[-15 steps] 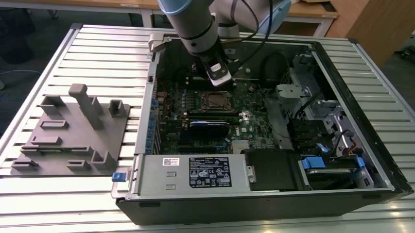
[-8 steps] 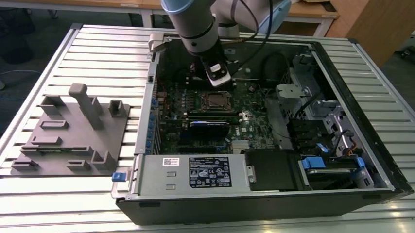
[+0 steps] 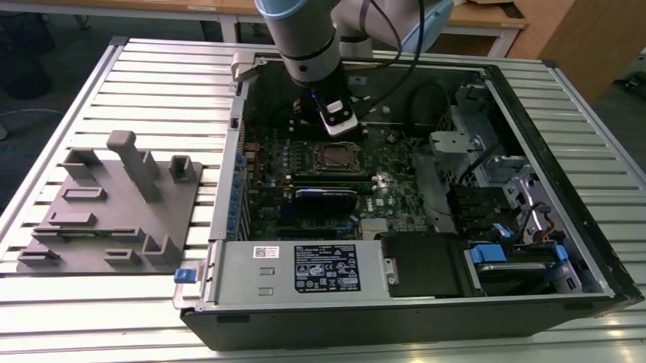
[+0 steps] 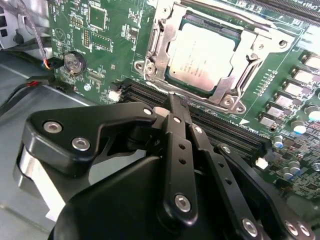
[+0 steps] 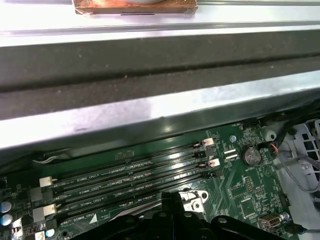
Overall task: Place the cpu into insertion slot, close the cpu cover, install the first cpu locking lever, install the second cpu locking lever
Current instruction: 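Install the first cpu locking lever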
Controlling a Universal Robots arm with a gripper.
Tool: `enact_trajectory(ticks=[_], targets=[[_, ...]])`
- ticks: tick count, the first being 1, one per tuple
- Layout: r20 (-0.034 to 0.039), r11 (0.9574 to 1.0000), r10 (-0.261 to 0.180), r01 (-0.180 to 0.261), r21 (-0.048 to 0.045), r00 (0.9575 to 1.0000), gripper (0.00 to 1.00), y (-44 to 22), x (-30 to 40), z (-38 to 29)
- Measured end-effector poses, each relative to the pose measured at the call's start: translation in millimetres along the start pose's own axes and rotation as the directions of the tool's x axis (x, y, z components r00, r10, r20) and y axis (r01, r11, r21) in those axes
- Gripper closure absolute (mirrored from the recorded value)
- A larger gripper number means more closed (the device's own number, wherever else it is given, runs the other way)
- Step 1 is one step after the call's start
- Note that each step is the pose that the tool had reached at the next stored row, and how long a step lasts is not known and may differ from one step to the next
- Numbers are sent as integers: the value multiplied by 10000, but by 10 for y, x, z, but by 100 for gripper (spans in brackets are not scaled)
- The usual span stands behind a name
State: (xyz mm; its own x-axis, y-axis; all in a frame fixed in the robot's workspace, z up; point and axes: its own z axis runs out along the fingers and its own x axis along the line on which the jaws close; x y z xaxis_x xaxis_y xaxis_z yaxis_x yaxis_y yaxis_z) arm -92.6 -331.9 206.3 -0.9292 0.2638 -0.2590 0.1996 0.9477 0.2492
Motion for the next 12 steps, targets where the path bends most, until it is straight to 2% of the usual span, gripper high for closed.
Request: enact_trajectory(ticks=[3,8,12], targets=[[-3,10000,-1,1,5,10000,90,2,-2,-7],[-1,10000,0,0,1,10000,90,17,-18,-61],[1,10000,0,0,-2,10000,90,19,-19,-66]])
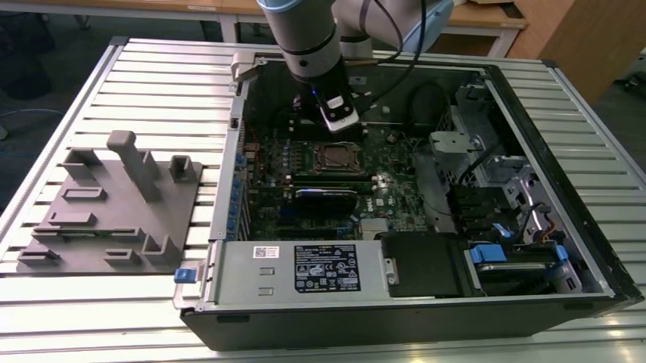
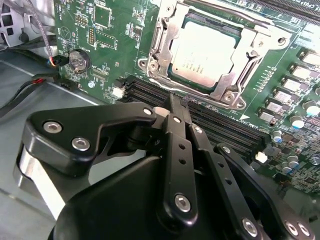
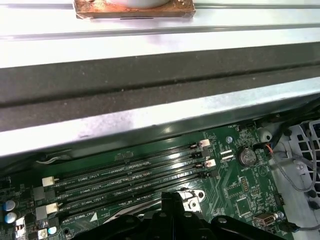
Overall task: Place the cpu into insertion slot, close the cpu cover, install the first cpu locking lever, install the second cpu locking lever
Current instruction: 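Install the first cpu locking lever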
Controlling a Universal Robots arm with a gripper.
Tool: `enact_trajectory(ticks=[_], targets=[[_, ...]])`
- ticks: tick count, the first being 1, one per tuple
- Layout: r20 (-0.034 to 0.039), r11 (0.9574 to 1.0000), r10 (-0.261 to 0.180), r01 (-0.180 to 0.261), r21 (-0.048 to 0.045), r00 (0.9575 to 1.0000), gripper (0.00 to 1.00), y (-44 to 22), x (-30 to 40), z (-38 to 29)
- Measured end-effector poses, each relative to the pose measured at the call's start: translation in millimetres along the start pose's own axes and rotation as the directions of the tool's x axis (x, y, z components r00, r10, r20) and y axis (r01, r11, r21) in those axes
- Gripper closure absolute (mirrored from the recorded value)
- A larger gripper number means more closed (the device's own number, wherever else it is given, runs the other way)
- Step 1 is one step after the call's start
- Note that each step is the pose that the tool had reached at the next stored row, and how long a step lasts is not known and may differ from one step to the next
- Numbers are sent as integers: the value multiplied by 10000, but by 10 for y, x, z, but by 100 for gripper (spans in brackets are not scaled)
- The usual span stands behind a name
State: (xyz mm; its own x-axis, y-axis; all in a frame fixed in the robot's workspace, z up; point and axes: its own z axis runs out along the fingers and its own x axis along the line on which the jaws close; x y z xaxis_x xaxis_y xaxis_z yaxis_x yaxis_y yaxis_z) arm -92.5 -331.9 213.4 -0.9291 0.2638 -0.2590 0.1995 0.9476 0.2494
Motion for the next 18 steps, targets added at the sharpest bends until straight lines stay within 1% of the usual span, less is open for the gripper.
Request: enact_trajectory(ticks=[15,18], targets=[[0,10000,0,0,0,10000,90,6,-7,-23],[-1,10000,0,0,3,10000,90,10,-10,-37]])
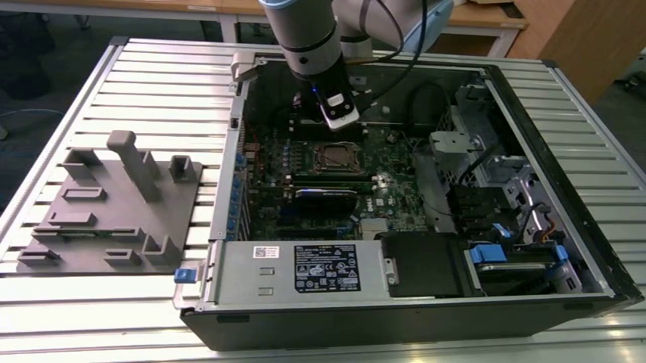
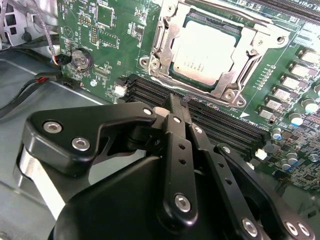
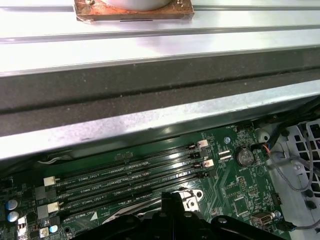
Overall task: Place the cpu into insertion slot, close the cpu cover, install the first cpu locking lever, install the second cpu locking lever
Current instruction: 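Install the first cpu locking lever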
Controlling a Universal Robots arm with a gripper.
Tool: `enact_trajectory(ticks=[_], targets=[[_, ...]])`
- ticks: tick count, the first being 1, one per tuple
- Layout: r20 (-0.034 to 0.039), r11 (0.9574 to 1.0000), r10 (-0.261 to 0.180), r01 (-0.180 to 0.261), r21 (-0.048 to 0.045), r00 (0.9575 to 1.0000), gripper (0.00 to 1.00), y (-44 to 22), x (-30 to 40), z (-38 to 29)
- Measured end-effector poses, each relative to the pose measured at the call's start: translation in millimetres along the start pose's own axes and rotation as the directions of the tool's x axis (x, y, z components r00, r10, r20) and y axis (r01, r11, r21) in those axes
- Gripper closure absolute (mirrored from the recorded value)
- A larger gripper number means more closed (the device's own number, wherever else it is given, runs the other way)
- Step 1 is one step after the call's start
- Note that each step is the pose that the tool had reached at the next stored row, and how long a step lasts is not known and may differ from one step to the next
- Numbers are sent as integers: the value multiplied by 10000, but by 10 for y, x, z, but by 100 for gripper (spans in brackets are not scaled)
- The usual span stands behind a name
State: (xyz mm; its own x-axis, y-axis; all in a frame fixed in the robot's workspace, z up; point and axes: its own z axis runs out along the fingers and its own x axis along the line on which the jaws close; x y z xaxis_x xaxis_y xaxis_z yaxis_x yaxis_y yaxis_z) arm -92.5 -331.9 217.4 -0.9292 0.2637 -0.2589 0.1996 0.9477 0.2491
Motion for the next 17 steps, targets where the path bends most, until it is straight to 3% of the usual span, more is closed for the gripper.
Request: enact_trajectory(ticks=[6,17], targets=[[0,10000,0,0,0,10000,90,0,0,-1],[5,10000,-4,4,12,10000,90,17,-18,-62]])
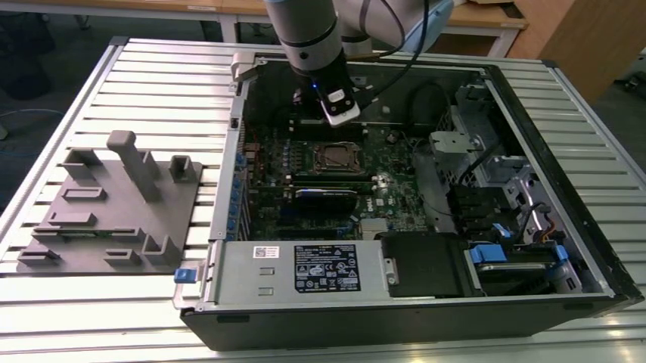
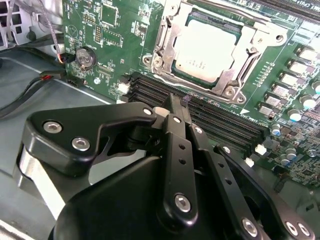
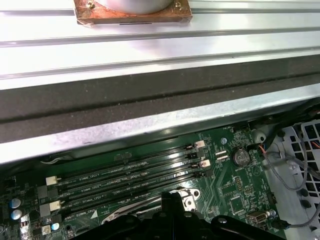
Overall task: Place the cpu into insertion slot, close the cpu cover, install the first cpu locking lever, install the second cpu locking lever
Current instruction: 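Install the first cpu locking lever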
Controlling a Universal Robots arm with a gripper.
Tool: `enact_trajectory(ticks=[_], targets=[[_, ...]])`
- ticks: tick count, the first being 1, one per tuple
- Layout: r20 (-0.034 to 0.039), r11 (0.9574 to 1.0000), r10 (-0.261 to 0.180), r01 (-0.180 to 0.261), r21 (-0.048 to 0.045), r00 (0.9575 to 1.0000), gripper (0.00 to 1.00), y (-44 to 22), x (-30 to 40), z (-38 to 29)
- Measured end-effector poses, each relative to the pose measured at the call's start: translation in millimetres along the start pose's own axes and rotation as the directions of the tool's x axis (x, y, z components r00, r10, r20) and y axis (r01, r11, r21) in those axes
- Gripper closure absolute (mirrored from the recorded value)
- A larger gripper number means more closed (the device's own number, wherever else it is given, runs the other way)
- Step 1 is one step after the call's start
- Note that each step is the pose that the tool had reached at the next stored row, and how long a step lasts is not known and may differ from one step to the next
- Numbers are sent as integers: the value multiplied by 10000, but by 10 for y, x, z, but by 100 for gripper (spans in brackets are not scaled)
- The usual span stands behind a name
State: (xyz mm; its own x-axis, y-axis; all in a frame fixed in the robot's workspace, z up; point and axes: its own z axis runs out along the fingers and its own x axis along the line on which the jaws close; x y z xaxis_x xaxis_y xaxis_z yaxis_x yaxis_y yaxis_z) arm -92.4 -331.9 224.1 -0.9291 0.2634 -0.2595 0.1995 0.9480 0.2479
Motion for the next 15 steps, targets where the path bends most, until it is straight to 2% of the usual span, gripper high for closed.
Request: enact_trajectory(ticks=[10,13,15], targets=[[-8,10000,-1,1,16,10000,90,0,0,-1],[-34,10000,-1,1,45,10000,90,0,1,-1],[-78,10000,-5,6,99,10000,90,0,1,0]])
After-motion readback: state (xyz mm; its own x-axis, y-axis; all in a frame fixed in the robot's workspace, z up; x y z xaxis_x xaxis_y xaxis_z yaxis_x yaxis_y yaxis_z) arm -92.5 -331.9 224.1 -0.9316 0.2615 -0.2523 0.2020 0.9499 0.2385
